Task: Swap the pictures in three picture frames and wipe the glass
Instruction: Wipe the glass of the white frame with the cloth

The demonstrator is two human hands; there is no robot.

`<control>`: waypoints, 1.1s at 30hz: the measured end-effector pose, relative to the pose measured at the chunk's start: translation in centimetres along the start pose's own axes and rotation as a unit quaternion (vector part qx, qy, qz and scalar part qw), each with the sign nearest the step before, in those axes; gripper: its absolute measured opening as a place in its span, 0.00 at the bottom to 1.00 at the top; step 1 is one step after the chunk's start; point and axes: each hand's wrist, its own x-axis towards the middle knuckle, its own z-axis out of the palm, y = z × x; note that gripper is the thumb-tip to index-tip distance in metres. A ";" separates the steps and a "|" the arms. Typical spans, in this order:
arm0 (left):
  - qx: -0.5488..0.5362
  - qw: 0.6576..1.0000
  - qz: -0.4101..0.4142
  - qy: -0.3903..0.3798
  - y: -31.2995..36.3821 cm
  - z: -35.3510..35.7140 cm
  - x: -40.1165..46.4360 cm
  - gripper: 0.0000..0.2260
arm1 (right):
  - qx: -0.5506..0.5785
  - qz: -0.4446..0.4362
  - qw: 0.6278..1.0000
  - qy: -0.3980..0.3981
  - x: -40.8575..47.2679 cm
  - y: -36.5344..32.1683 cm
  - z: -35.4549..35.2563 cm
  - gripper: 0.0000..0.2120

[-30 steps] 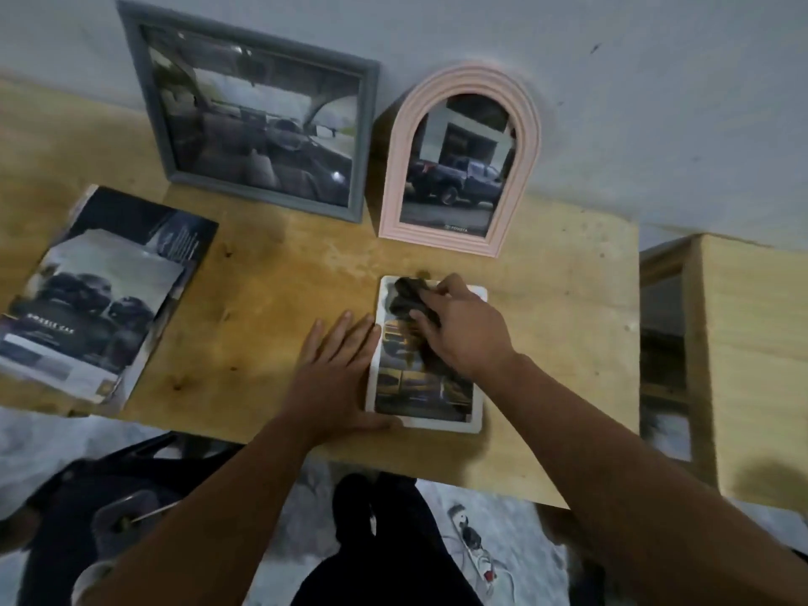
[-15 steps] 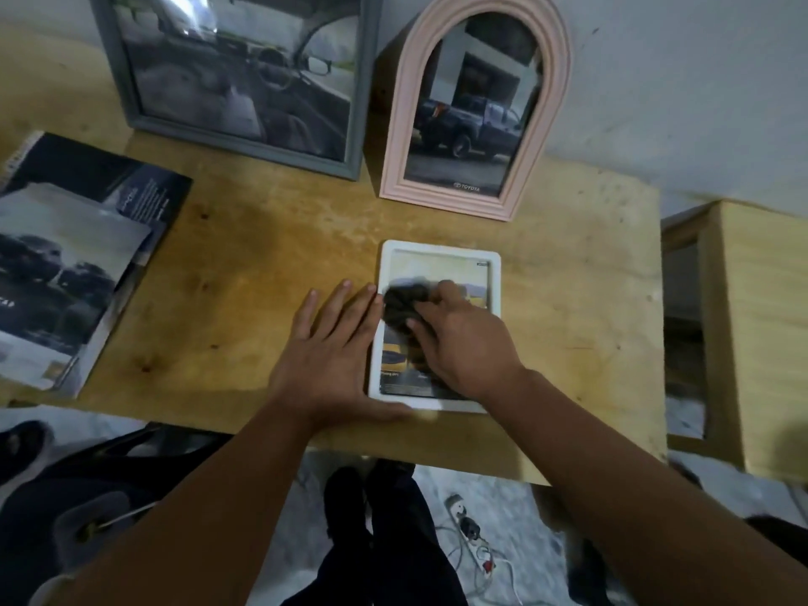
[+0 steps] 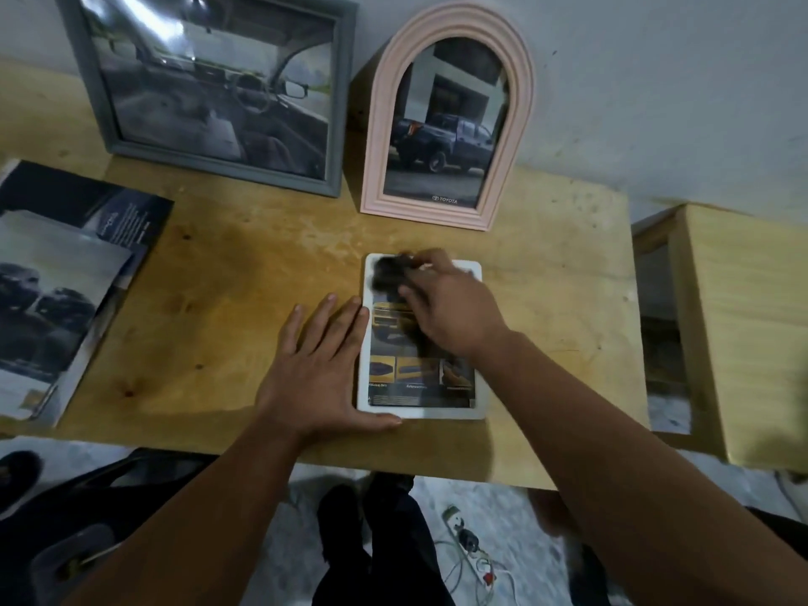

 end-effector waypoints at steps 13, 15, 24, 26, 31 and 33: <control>-0.004 1.000 0.002 0.002 0.0 -0.1 -0.2 0.64 | 0.033 -0.064 0.997 -0.036 -5.3 -0.1 -1.4 0.18; -0.005 1.000 0.003 0.005 0.1 -0.3 -0.2 0.64 | -0.021 -0.025 0.999 -0.002 -2.6 0.9 -1.2 0.18; 0.014 1.000 0.007 0.003 0.0 0.2 -0.4 0.63 | 0.040 -0.108 0.991 -0.067 -11.9 -3.2 0.5 0.14; 0.012 1.000 0.006 0.004 0.1 0.0 -0.4 0.63 | 0.061 -0.067 0.996 -0.026 -9.9 -2.0 -1.3 0.15; 0.016 1.000 0.005 0.008 0.2 0.0 -0.2 0.64 | 0.005 0.050 0.998 0.043 -3.5 1.9 -1.0 0.20; 0.017 1.000 0.003 0.011 0.3 0.0 -0.2 0.64 | -0.024 0.034 0.999 0.032 -4.7 1.5 0.8 0.21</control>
